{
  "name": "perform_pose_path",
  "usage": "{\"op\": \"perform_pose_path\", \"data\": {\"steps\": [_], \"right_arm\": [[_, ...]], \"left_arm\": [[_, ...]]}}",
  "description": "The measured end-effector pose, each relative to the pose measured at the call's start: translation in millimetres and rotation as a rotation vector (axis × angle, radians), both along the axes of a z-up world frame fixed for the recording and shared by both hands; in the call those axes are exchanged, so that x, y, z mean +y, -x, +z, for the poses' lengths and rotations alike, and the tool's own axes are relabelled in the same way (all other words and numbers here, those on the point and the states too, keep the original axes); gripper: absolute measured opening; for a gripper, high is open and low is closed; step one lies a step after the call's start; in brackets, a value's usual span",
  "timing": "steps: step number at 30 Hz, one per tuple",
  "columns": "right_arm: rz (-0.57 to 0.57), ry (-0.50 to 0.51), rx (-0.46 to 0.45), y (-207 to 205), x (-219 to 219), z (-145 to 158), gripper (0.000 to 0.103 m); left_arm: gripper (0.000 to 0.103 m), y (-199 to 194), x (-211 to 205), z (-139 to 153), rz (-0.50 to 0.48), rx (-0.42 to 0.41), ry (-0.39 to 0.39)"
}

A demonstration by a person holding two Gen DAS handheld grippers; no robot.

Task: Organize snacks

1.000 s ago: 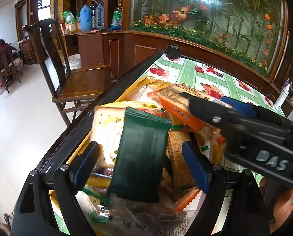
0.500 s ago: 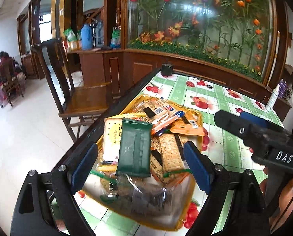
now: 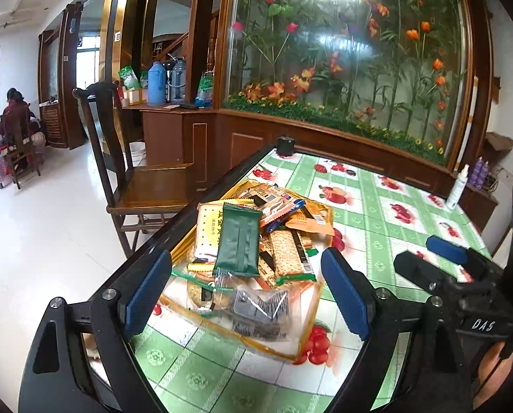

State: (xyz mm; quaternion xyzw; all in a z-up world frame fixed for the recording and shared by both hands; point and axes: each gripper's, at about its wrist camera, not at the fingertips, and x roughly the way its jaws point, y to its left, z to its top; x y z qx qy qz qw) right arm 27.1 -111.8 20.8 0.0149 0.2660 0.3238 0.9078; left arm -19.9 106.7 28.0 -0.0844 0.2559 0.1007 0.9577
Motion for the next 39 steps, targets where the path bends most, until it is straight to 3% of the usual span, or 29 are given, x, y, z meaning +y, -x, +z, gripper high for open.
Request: {"op": "perform_pose_path", "data": {"steps": [8,14,24,29,33,39], "right_arm": [[0.02,0.002,-0.023,33,0,-7,0.102],[0.025,0.002,-0.038,45,-1,-6,0.102],[0.018,0.01,-0.042,49,-2,-3,0.103],[0.02,0.015,-0.04,49,-1,-3,0.102],[0.02,0.014,-0.031,48,-1,-5,0.103],[0.02,0.014,-0.025,45,-2,-7,0.102]], "left_arm": [[0.089,26,8,-5,0.048,0.002,0.012],[0.089,38,12,-4,-0.007,-0.02,0.068],[0.089,49,26,1,-0.002,-0.053,0.158],[0.089,49,27,1,0.044,-0.064,0.139],[0.089,52,17,2,0.045,-0.084,0.055],[0.089,52,19,4,0.079,-0.083,0.039]]}}
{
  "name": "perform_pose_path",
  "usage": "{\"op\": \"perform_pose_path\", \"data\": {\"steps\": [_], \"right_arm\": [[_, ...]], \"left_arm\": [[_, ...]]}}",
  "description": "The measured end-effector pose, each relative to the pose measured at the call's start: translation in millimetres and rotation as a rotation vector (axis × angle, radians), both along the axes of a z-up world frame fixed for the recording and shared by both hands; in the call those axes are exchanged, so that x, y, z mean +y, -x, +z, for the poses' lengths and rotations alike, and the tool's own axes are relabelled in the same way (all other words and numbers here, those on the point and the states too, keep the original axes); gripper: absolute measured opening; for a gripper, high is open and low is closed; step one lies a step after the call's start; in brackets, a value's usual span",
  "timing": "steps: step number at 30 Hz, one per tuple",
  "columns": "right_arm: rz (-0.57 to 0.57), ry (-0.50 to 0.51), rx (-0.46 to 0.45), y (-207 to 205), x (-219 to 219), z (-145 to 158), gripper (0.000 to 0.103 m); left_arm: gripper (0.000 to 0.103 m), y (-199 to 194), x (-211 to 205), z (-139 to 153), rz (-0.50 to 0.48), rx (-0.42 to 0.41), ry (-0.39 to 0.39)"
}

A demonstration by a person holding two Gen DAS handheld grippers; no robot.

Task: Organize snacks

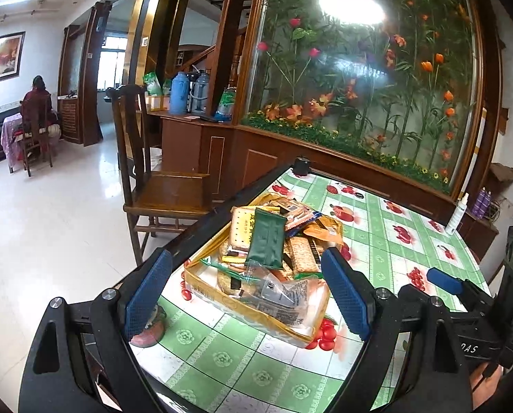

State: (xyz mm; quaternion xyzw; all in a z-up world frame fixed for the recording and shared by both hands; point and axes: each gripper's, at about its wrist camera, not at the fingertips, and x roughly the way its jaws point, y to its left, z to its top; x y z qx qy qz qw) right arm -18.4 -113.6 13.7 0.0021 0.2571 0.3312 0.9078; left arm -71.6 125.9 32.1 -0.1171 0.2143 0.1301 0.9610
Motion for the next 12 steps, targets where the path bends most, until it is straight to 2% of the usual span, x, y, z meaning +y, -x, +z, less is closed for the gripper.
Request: {"op": "perform_pose_path", "data": {"steps": [2,4,8,12], "right_arm": [[-0.004,0.0,-0.001,-0.6,-1.0,-0.3,0.102],[-0.005,-0.003,-0.001,-1.2,-2.4,-0.9,0.102],[-0.004,0.001,0.002,-2.3,-2.4,-3.1,0.102],[-0.002,0.004,0.005,-2.8,-1.6,-4.0,0.102]], "left_arm": [[0.093,-1.4,0.9,-0.3,0.015,0.018,-0.005],[0.103,-3.2,3.1,-2.3,0.027,0.031,0.005],[0.103,-0.2,6.0,-3.6,0.026,0.012,0.034],[0.103,-0.1,-1.9,-2.8,0.025,0.012,-0.019]]}}
